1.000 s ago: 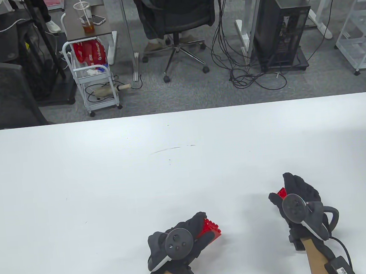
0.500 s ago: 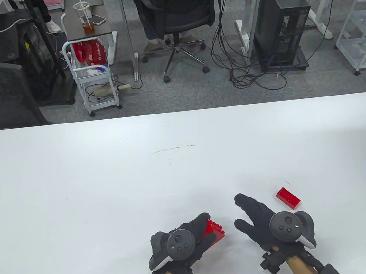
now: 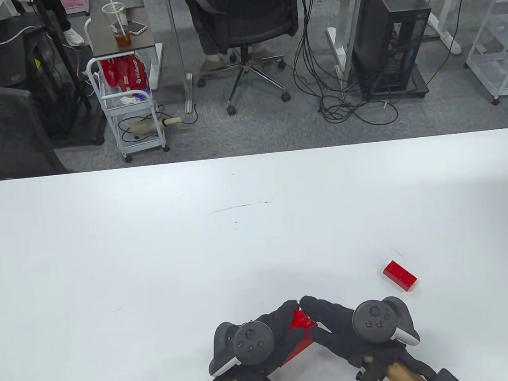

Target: Separate stacked toy bricks from each other

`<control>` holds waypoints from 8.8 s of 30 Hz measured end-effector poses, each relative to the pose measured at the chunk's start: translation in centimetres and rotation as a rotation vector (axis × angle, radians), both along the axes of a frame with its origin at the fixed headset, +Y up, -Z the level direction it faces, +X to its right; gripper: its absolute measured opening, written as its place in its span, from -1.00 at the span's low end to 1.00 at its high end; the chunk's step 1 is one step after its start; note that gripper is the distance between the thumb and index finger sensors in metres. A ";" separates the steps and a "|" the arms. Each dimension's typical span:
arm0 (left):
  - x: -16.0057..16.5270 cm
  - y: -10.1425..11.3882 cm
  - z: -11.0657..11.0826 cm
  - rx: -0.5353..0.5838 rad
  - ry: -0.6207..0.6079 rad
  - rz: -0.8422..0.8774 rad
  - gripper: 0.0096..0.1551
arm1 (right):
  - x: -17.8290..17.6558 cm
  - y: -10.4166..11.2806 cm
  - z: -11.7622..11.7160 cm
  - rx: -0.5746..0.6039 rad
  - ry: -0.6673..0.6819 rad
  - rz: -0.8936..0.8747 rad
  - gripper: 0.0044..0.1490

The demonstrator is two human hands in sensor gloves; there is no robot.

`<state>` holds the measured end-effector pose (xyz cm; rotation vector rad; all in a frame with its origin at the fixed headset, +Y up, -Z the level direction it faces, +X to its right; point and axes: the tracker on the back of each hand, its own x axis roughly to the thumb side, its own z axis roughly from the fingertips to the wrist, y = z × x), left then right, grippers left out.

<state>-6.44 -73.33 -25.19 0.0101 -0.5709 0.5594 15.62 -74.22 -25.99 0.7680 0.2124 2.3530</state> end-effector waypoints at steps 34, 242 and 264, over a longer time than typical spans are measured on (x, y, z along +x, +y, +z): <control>1.5 0.7 1.4 0.054 0.143 -0.035 -0.15 | -1.2 0.6 1.1 0.167 -0.137 0.001 -0.08; 1.1 0.9 1.2 0.022 0.128 -0.086 -0.14 | -1.7 0.9 2.5 0.463 -0.201 0.199 -0.07; -1.0 1.3 -0.1 -0.064 0.168 0.005 -0.13 | -1.1 3.2 -2.2 0.482 -0.368 0.402 -0.14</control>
